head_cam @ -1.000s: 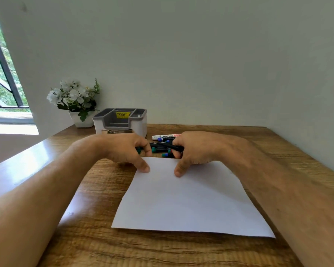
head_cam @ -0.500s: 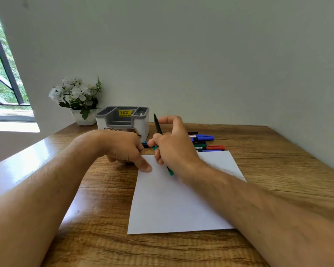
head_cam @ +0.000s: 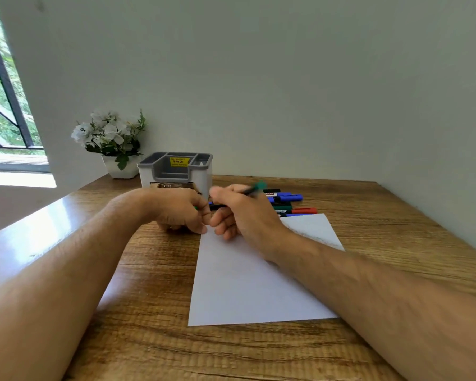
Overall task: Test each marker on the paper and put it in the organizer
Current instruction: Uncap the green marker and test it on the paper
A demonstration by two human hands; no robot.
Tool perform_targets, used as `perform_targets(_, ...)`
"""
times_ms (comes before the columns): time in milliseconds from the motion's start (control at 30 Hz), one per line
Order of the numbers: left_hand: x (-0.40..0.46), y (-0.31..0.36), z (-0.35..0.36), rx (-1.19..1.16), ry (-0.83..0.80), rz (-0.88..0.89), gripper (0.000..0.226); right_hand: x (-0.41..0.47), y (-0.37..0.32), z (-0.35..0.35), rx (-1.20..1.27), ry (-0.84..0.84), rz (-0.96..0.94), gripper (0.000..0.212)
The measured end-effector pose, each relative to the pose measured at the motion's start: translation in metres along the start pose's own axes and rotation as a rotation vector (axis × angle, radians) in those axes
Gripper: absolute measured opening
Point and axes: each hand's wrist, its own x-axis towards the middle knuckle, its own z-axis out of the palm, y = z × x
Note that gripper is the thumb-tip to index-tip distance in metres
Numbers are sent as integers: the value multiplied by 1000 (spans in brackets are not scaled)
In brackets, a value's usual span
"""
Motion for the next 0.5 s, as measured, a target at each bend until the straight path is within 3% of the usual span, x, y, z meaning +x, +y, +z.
perform_targets(100, 3, -3, 0, -5, 7, 20, 8, 2, -1, 2, -131, 30, -83, 40)
perform_targets(267, 9, -5, -1, -63, 14, 24, 11, 6, 10, 0, -16, -21, 48, 13)
perform_targets(500, 7, -3, -1, -69, 8, 21, 5, 6, 9, 0, -148, 8, 12, 12)
